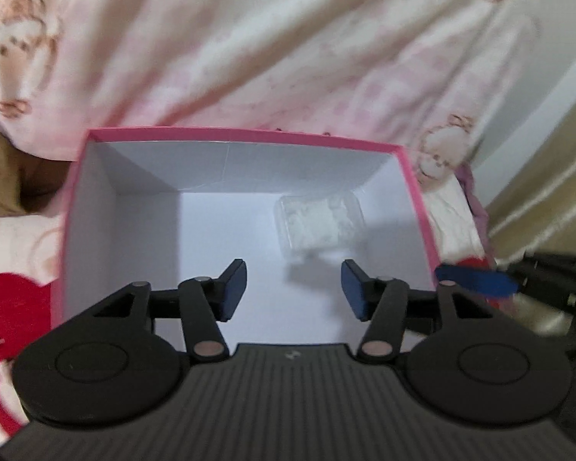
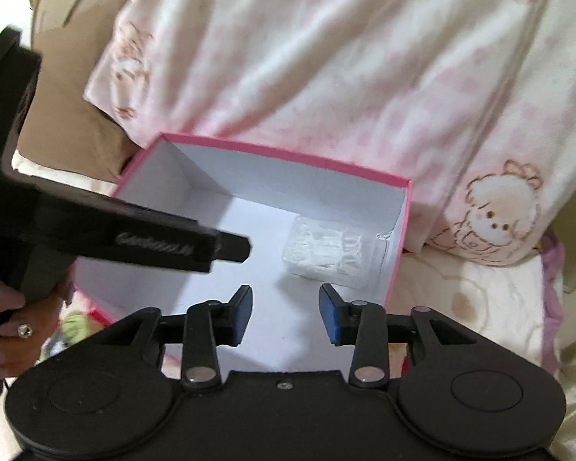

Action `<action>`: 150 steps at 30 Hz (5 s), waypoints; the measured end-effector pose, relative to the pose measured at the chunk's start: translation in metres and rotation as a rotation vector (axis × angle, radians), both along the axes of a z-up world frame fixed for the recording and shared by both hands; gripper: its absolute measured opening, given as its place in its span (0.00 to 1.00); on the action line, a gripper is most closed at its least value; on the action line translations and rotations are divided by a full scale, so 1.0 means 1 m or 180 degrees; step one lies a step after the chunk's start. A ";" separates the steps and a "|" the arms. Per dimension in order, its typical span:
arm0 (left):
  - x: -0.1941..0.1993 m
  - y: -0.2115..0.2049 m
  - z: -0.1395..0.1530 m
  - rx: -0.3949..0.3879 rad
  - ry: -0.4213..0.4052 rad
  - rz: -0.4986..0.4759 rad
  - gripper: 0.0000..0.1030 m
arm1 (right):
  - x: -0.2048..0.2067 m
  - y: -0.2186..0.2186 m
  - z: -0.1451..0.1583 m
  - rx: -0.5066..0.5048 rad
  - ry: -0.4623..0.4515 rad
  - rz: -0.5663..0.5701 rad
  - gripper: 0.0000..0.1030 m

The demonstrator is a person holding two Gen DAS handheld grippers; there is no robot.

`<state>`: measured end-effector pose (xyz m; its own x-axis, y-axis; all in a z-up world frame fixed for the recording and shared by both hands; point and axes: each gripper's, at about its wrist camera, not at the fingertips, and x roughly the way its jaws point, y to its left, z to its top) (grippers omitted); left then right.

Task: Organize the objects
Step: 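Open the right gripper and withdraw from the pink box, then reach the right gripper to the blue wet-wipes pack and grasp it, then lift the wet-wipes pack and carry it into the pink box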

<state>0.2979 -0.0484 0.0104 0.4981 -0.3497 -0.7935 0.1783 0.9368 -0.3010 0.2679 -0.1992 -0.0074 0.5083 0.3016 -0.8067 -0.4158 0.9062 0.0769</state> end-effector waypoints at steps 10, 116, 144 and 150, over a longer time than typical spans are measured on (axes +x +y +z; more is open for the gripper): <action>-0.080 0.009 0.073 0.0367 -0.0120 -0.0372 0.60 | -0.067 -0.022 0.086 0.0098 -0.0051 0.0212 0.59; -0.247 0.018 -0.006 0.0029 -0.0053 -0.0551 0.37 | -0.226 -0.020 -0.023 0.0722 0.0326 0.0079 0.48; -0.079 -0.015 0.094 0.0057 -0.0626 -0.0373 0.38 | -0.086 -0.008 0.070 0.0320 -0.0292 -0.0004 0.35; -0.024 -0.012 0.040 -0.0009 -0.0196 -0.0258 0.37 | -0.032 0.006 0.022 0.0092 0.0080 -0.0026 0.35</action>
<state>0.2744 -0.0602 0.0499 0.5159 -0.3931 -0.7611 0.2717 0.9177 -0.2899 0.2357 -0.1932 0.0145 0.4904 0.3210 -0.8102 -0.4061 0.9067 0.1135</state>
